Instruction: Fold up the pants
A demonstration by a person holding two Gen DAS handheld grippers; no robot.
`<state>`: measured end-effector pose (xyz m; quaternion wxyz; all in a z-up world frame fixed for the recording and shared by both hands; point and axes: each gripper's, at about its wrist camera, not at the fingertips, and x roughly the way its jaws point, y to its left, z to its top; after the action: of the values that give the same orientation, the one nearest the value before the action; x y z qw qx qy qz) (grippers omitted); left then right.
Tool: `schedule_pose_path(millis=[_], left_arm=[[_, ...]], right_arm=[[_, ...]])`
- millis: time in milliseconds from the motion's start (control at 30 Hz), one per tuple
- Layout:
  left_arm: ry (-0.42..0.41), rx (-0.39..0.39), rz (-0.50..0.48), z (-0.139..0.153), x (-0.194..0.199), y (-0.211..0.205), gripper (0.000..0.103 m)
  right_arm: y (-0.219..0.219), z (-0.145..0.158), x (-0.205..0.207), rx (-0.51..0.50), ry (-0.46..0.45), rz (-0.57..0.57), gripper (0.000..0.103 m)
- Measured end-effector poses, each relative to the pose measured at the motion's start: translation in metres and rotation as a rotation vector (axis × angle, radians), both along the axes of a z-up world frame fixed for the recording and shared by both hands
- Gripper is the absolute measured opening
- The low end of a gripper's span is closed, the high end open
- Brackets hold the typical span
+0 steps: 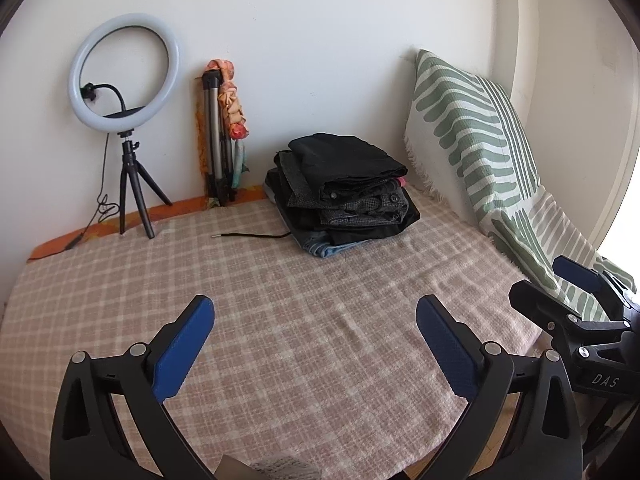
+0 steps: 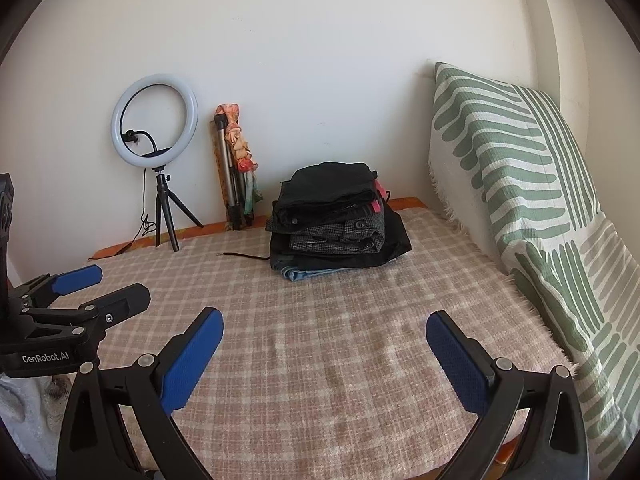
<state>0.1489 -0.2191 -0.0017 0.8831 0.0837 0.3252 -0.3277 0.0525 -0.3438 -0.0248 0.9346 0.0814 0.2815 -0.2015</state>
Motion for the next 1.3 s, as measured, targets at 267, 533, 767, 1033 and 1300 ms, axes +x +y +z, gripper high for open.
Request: schedule_pose_path(millis=[267, 533, 767, 1033, 1300], left_arm=[[-0.006, 0.020, -0.033, -0.0038, -0.0032, -0.0060, 0.101], [-0.004, 0.022, -0.031, -0.0052, -0.0014, -0.0065, 0.101], [0.003, 0.022, -0.029, -0.0079, 0.0010, -0.0066, 0.101], [-0.012, 0.027, -0.028, -0.0079, 0.0005, -0.0058, 0.101], [-0.013, 0.033, -0.022, -0.0086, -0.0006, -0.0068, 0.101]], right_arm=[[-0.0027, -0.0035, 0.0044, -0.011, 0.016, 0.006, 0.103], [-0.0018, -0.0025, 0.0063, -0.025, 0.014, 0.010, 0.103], [-0.0036, -0.0011, 0.0068, -0.023, 0.012, 0.012, 0.103], [-0.0018, -0.0033, 0.0066, -0.020, 0.017, 0.016, 0.103], [-0.0025, -0.0063, 0.0068, -0.010, 0.026, 0.015, 0.103]])
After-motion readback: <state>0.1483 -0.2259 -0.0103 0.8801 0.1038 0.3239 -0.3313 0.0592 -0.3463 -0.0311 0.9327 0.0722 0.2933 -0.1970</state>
